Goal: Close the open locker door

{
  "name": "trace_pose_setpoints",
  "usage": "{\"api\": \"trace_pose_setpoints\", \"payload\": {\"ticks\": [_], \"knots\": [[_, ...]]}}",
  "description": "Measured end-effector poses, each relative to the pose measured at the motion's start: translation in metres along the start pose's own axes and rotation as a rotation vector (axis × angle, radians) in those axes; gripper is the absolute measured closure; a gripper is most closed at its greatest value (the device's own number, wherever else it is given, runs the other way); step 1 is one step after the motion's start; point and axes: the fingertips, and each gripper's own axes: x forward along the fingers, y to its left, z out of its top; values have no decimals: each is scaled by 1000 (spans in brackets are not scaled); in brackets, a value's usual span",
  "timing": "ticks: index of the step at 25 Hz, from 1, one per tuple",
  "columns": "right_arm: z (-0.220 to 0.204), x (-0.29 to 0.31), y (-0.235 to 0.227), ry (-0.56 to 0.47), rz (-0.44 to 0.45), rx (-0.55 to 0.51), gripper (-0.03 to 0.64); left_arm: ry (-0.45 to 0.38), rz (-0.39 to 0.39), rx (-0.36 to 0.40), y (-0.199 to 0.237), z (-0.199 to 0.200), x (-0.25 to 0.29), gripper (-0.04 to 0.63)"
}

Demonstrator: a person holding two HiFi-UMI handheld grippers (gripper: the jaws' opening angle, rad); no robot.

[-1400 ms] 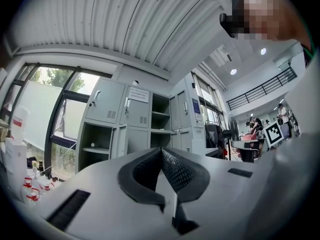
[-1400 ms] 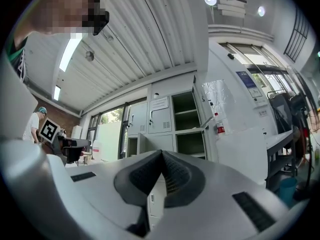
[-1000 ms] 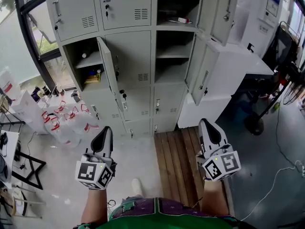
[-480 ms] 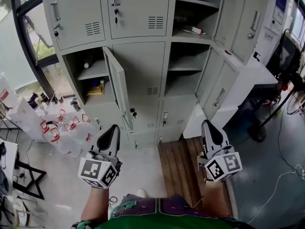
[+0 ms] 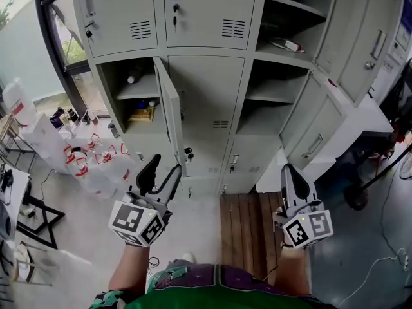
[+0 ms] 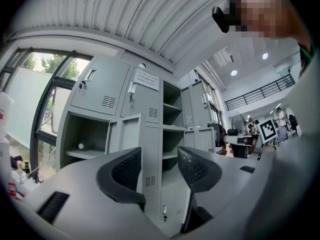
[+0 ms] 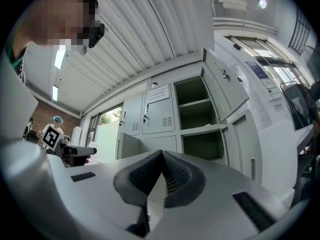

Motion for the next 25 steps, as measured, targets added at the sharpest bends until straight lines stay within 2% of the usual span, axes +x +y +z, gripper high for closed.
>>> {"api": "trace_pose_setpoints", "payload": {"ticks": [7,11,18,25], "knots": [[6,-9,-12,-15,63,9,611,1,62,61,-7,-5,19,368],[10,-19,-20,-27,77,11,611,6,72,94,-11,-6,35,367],[1,-12,-17,-28,61,19,611,59,88,95,10,-24,58,368],[-5,4,-14,-20,31,12,611,128,91,32,43,-53,88,368]]}}
